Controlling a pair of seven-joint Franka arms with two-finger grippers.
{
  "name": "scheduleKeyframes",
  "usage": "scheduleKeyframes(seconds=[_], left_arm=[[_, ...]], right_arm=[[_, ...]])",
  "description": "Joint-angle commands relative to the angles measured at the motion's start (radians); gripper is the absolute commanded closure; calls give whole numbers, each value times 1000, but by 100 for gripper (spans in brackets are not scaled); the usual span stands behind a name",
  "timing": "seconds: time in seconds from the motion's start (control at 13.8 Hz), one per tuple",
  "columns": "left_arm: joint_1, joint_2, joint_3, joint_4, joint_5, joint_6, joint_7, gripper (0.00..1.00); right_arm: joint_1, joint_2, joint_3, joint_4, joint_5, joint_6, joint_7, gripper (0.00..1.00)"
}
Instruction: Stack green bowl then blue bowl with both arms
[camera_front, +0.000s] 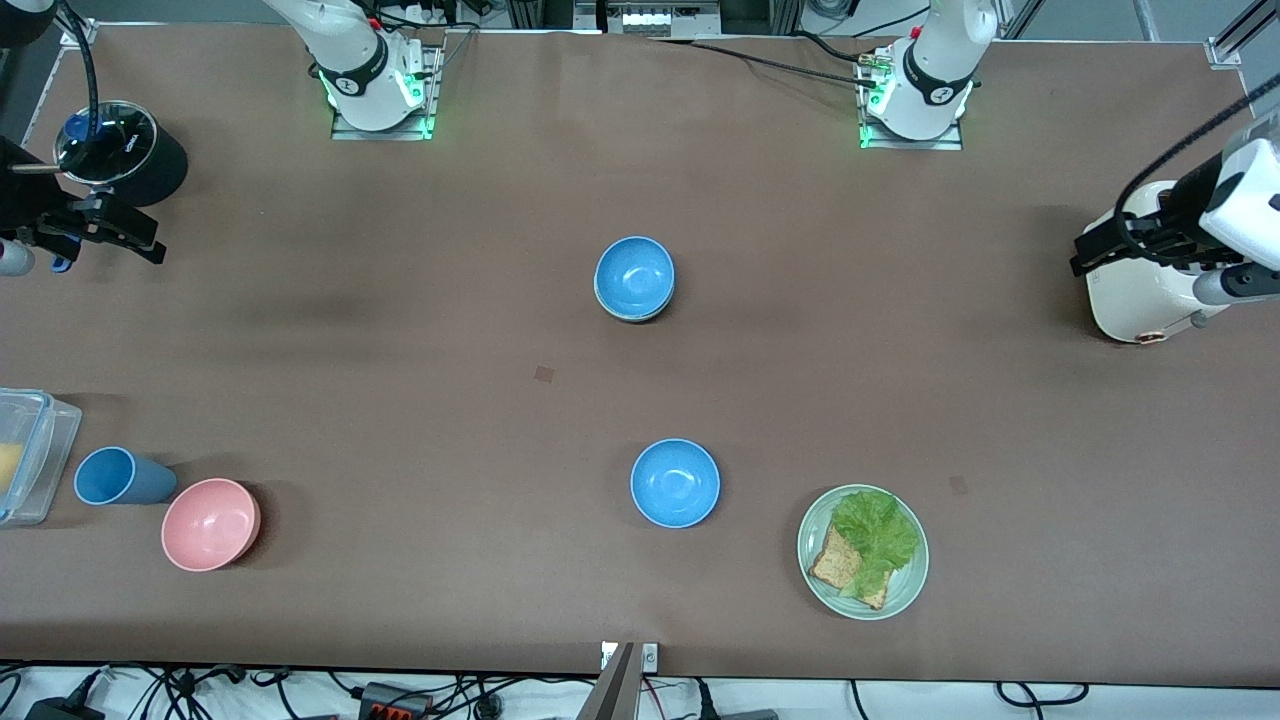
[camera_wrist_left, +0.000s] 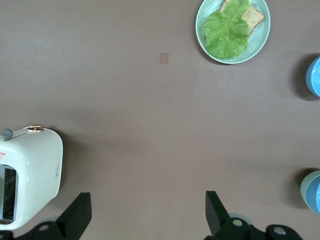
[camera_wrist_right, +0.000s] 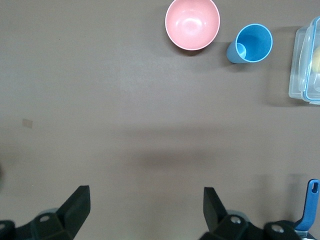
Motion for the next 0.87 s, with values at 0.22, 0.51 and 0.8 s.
scheduleKeyframes(seconds=[0.22, 0.51, 0.8], left_arm=[[-2, 9, -31, 45, -9, -53, -30, 0], [7, 10, -29, 45, -15, -53, -16, 0], [4, 10, -29, 45, -18, -53, -24, 0]], right_arm=[[7, -5, -4, -8, -15, 5, -12, 0], [7, -6, -4, -8, -15, 3, -12, 0], [7, -6, -4, -8, -15, 2, -12, 0]])
